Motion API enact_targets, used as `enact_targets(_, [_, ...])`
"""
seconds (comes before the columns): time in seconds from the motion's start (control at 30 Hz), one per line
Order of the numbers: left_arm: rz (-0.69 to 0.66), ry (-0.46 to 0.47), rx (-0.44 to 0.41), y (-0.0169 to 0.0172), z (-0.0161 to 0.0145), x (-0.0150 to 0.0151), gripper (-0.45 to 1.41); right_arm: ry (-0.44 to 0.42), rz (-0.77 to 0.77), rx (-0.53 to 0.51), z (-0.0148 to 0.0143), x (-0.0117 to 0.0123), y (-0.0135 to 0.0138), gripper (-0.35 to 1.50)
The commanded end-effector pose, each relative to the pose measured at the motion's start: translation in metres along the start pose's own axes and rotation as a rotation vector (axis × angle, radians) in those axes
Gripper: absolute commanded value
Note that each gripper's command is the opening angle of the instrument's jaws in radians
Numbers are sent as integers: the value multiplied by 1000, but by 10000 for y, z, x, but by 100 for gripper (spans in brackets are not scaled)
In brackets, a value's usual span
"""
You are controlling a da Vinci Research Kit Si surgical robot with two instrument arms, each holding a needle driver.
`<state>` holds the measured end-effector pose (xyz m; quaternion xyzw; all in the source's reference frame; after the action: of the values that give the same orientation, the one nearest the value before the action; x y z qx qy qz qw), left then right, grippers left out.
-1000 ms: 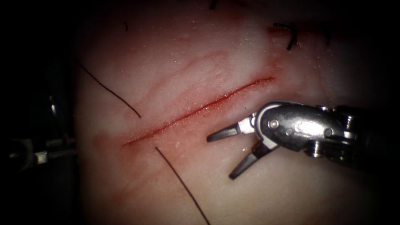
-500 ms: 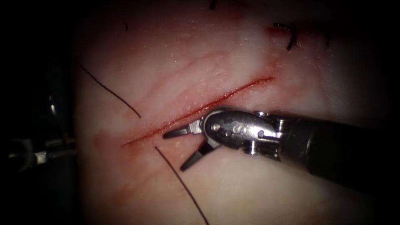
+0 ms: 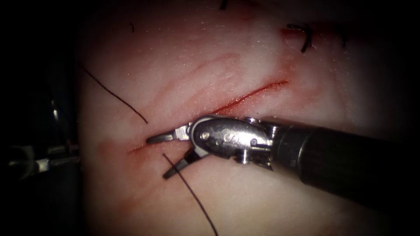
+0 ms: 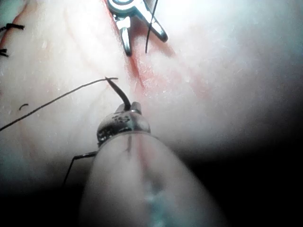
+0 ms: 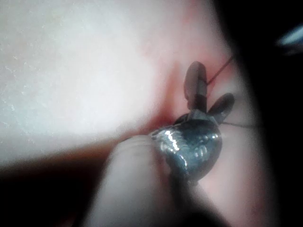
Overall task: Wound Closure
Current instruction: Pull the suture through the wound with the right needle driver until only a tail remains.
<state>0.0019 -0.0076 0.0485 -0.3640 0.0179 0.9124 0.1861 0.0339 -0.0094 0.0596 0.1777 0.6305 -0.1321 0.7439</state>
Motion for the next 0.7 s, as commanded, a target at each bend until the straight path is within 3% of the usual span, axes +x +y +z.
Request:
enact_targets(0.03, [1, 2, 1, -2, 7, 1, -29, -20, 0, 20, 2, -3, 4, -35])
enact_targets(0.13, [1, 2, 0, -2, 7, 1, -29, -76, -4, -12, -2, -4, 1, -35])
enact_targets(0.37, [1, 2, 0, -2, 7, 1, -29, -89, -31, -19, -12, -2, -1, -35])
enact_targets(0.7, [2, 2, 0, -2, 8, 1, -31, -78, -47, 92, -17, 18, -32, -35])
